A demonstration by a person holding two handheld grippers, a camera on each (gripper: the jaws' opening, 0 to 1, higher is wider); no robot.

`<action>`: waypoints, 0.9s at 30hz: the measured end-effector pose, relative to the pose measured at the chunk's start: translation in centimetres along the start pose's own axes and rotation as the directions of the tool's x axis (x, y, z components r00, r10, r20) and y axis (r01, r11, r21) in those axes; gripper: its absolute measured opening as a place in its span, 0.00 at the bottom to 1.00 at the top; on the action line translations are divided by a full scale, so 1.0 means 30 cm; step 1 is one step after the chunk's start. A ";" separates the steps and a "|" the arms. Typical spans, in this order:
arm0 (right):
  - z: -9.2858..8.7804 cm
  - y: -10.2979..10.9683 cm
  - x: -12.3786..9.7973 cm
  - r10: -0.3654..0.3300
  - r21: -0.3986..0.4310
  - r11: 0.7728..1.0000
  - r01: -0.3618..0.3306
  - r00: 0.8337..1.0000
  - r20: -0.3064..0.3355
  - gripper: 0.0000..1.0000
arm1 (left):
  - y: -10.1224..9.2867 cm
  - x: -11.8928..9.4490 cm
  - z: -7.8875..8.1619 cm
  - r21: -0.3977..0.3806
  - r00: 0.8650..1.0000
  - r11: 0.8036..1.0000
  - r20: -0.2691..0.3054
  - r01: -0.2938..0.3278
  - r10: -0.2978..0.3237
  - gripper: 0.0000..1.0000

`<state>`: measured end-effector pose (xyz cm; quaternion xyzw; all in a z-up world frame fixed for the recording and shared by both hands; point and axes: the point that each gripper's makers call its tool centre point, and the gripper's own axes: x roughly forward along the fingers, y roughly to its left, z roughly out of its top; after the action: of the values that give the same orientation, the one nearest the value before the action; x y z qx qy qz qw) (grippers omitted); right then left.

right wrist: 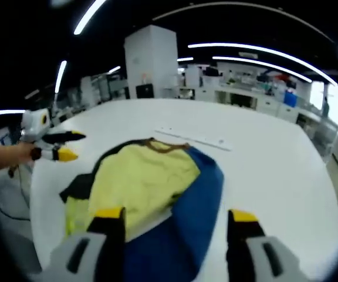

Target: Fold the garment on the visible template until the final outline fits inside the template.

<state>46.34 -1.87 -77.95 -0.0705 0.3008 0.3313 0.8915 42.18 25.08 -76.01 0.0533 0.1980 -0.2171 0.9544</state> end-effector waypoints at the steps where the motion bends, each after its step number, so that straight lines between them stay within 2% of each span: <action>1: -0.014 0.002 -0.005 -0.004 0.005 1.000 0.004 1.000 -0.004 0.68 | -0.004 0.001 -0.016 -0.008 1.000 1.000 -0.006 0.008 -0.008 0.59; 6: -0.075 -0.026 -0.006 -0.033 0.019 0.999 0.034 0.999 -0.032 0.64 | -0.041 -0.012 -0.067 -0.027 0.999 0.999 -0.032 0.035 -0.036 0.56; 10: -0.127 -0.026 -0.020 -0.060 0.049 0.997 0.063 0.997 -0.051 0.59 | -0.098 -0.034 -0.075 -0.030 0.997 0.998 -0.038 0.061 -0.062 0.53; 14: -0.173 -0.047 -0.011 -0.098 0.037 0.994 0.101 0.992 -0.074 0.54 | -0.110 -0.017 -0.101 -0.010 0.997 0.998 -0.057 0.054 -0.055 0.48; 17: -0.193 -0.050 -0.018 -0.113 0.043 0.992 0.117 0.990 -0.081 0.50 | -0.151 0.007 -0.091 -0.031 0.997 0.998 -0.046 0.058 -0.059 0.45; 20: -0.205 -0.062 -0.021 -0.126 0.060 0.990 0.131 0.989 -0.076 0.48 | -0.186 0.038 -0.098 0.024 0.997 0.997 -0.038 0.068 -0.067 0.42; 24: -0.229 -0.073 -0.031 -0.148 0.073 0.985 0.153 0.986 -0.076 0.42 | -0.221 0.071 -0.149 0.099 0.991 0.990 -0.096 0.098 -0.089 0.41; 27: -0.250 -0.085 -0.031 -0.154 0.092 0.983 0.162 0.985 -0.084 0.39 | -0.249 0.093 -0.184 0.103 0.986 0.988 -0.133 0.114 -0.100 0.39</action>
<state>43.74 -6.79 -83.65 -0.0625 0.3441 0.2414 0.9052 39.27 18.29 -82.30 0.1090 0.2490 -0.2747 0.9223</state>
